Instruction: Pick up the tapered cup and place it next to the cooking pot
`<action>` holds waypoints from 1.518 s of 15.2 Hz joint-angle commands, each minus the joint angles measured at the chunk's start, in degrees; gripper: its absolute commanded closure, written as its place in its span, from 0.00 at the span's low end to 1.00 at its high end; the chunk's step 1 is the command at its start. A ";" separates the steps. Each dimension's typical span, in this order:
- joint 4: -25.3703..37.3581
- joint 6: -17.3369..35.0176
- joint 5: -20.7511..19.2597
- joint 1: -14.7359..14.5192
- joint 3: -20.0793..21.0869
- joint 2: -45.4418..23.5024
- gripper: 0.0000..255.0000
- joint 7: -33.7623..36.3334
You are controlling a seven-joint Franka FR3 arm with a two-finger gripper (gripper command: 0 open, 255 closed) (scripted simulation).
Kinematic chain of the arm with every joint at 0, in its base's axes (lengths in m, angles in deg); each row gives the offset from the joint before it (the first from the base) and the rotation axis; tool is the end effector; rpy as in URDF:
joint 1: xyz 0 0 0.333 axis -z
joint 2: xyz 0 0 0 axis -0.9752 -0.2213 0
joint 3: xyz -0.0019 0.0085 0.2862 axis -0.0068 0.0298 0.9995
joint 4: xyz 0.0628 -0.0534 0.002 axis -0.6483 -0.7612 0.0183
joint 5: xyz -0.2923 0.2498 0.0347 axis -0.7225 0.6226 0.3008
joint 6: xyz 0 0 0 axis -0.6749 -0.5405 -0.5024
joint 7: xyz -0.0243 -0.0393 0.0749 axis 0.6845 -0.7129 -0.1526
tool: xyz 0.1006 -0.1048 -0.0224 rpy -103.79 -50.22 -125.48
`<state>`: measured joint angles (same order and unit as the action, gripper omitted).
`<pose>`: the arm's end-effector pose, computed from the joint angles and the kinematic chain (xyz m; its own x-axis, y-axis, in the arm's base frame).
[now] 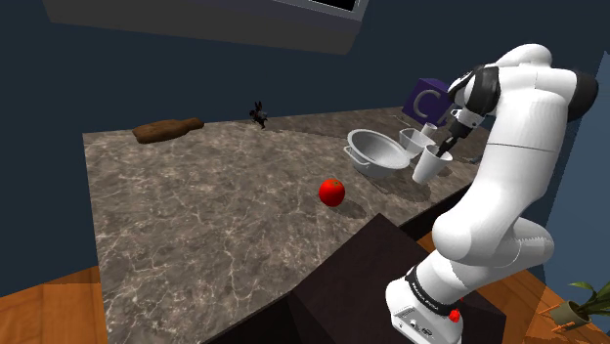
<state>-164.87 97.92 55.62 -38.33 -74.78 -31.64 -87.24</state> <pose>0.2150 -0.5929 0.2904 0.9968 -0.0789 0.0118 -0.0761 -0.9850 -0.1548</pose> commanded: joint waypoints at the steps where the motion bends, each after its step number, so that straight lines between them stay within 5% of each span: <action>1: -0.88 1.28 0.42 -0.01 0.25 -0.48 1.00 -0.29; 23: -4.08 10.58 5.32 1.91 3.55 -7.71 1.00 -3.55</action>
<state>-168.96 108.45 60.91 -36.44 -71.24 -39.32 -90.76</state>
